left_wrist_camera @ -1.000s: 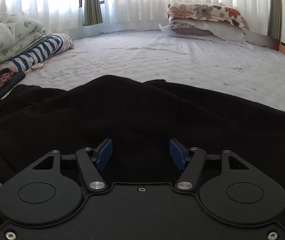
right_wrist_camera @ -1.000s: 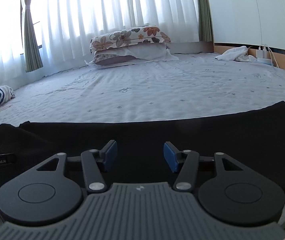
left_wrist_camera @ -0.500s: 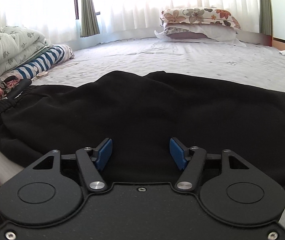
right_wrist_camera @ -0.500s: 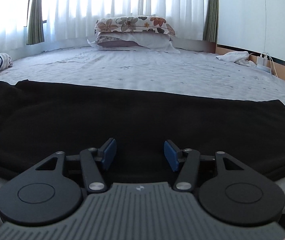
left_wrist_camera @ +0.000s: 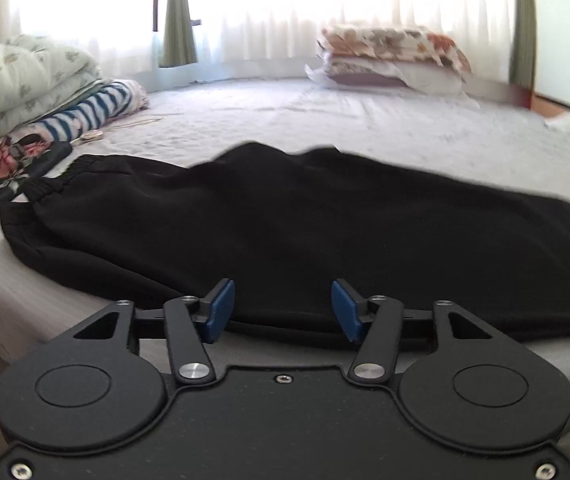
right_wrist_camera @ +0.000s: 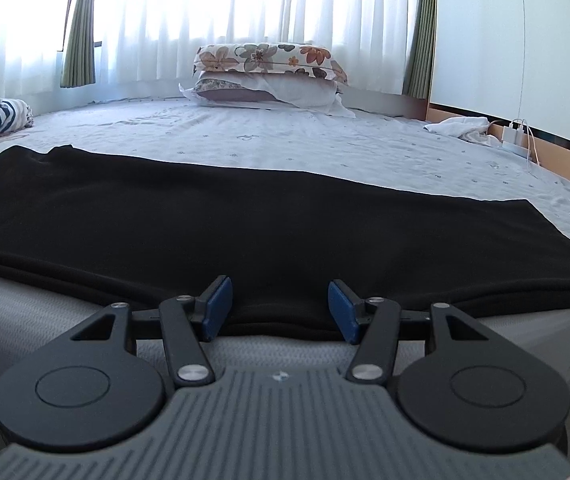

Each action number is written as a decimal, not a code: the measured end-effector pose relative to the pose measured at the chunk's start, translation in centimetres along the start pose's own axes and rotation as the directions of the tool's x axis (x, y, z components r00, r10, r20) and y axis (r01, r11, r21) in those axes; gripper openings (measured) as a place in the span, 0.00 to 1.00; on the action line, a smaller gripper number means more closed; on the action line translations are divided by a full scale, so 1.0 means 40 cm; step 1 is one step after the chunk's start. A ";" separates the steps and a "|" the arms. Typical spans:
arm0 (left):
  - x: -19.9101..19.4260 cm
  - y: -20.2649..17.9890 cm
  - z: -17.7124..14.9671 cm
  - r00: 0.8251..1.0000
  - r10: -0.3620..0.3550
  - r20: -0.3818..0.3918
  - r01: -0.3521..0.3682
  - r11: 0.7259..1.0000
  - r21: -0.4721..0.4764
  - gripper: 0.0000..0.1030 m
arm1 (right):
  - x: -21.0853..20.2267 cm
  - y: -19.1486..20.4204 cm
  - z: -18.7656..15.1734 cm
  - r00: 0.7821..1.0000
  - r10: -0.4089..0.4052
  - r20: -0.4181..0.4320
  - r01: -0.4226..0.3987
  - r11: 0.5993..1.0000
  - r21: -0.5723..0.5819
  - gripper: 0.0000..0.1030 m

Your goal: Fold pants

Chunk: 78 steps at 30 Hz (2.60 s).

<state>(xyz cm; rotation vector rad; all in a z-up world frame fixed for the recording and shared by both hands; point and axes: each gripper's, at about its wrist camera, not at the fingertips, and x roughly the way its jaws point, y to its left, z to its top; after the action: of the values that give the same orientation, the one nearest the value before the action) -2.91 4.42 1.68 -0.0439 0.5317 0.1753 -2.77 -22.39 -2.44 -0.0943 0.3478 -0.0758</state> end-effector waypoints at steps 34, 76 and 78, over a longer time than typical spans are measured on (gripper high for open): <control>0.109 0.560 0.236 0.932 0.351 0.089 -0.261 0.821 -0.507 0.11 | 0.021 0.432 0.146 0.923 0.380 0.057 -0.368 0.917 -0.151 0.75; 0.093 0.415 0.198 0.900 0.429 0.082 -0.365 0.842 -0.397 0.48 | 0.015 -0.128 0.010 0.997 -0.057 0.054 0.051 0.994 0.095 0.91; 0.091 0.362 0.202 0.922 0.372 0.108 -0.314 0.881 -0.353 0.48 | 0.018 -0.154 0.001 0.995 -0.080 0.059 0.073 0.991 0.116 0.91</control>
<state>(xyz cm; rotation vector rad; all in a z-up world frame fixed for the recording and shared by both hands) 1.64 19.92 6.86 -0.2600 0.3263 0.6138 -2.43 -28.58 -2.01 0.0029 0.2762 -0.1684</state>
